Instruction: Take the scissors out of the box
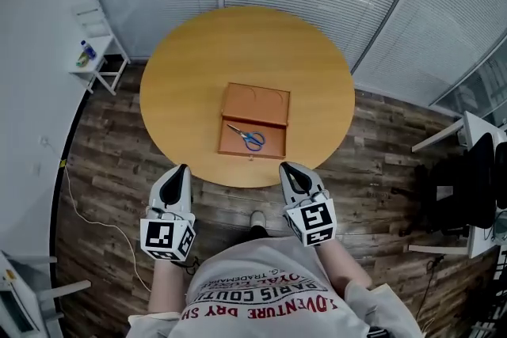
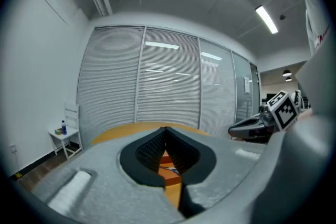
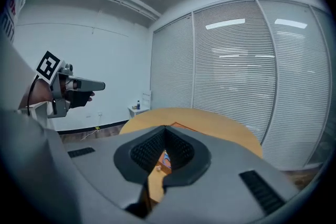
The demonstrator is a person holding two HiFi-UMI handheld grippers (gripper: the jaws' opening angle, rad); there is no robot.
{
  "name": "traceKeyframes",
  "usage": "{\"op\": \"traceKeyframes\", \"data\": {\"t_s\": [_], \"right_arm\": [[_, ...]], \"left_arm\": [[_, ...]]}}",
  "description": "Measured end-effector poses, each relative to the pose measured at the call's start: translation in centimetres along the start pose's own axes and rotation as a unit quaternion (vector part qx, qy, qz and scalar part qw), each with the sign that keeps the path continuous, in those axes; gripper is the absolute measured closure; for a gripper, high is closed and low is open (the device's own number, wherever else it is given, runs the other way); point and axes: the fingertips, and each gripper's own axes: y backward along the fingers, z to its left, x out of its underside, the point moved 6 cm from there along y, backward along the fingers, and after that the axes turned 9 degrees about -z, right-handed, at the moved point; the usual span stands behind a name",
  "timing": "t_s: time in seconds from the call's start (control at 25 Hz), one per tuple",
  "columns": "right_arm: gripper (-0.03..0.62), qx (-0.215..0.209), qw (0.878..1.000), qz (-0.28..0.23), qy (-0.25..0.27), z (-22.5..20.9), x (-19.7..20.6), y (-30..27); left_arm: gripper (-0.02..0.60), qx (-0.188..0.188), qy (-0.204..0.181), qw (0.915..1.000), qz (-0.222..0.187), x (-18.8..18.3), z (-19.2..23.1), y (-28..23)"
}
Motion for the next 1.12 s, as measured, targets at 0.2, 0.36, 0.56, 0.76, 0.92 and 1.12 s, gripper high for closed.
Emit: {"op": "traceKeyframes", "data": {"t_s": [0.2,0.36,0.56,0.76,0.92,1.12], "right_arm": [[0.586,-0.028,0.999,0.015,-0.006,-3.3,0.4,-4.7],[0.586,-0.064,0.997,0.048,-0.004,-3.8,1.9,-8.2],[0.586,-0.110,0.989,0.095,-0.007,-3.3,4.0,-12.0],[0.585,-0.121,0.981,0.149,0.000,-2.9,6.4,-15.5],[0.585,-0.143,0.967,0.208,-0.045,-2.6,8.8,-18.4],[0.521,-0.157,0.945,0.286,-0.003,-2.3,12.1,-20.6]], "left_arm": [[0.574,0.018,-0.002,0.9994,0.028,1.6,-0.4,-5.6],[0.574,0.043,-0.007,0.9981,0.043,2.9,-0.1,-8.6],[0.574,0.062,0.006,0.9958,0.067,4.8,2.2,-11.9],[0.574,0.100,0.012,0.9915,0.082,6.1,4.6,-14.9],[0.574,0.151,0.031,0.9859,0.067,6.4,5.8,-17.3],[0.574,0.180,0.038,0.9805,0.069,7.5,6.9,-19.2]]}}
